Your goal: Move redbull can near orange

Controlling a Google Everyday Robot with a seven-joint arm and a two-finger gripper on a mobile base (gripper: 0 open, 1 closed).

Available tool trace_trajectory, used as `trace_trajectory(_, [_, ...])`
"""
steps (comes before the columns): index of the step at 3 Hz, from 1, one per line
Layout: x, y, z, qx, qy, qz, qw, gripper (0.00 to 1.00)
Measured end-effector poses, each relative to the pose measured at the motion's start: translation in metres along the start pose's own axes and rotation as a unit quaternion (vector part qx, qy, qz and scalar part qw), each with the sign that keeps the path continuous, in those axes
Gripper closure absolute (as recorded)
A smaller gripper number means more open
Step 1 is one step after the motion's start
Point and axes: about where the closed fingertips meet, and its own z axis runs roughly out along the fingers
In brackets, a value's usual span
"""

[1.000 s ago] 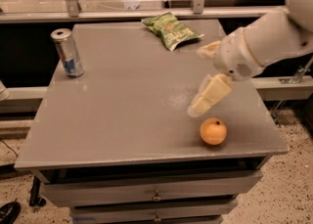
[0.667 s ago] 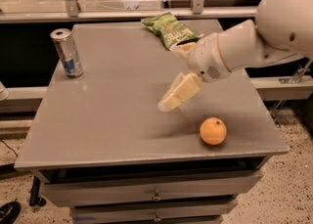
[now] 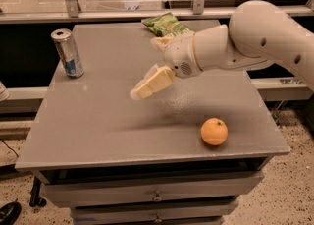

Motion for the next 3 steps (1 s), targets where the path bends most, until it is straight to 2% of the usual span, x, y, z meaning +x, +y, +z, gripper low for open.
trace_trajectory(1, [0.000, -0.002, 0.008, 0.003, -0.008, -0.002, 1.0000, 0.00])
trace_trajectory(3, [-0.008, -0.033, 0.062, -0.016, -0.026, -0.028, 0.9991, 0.00])
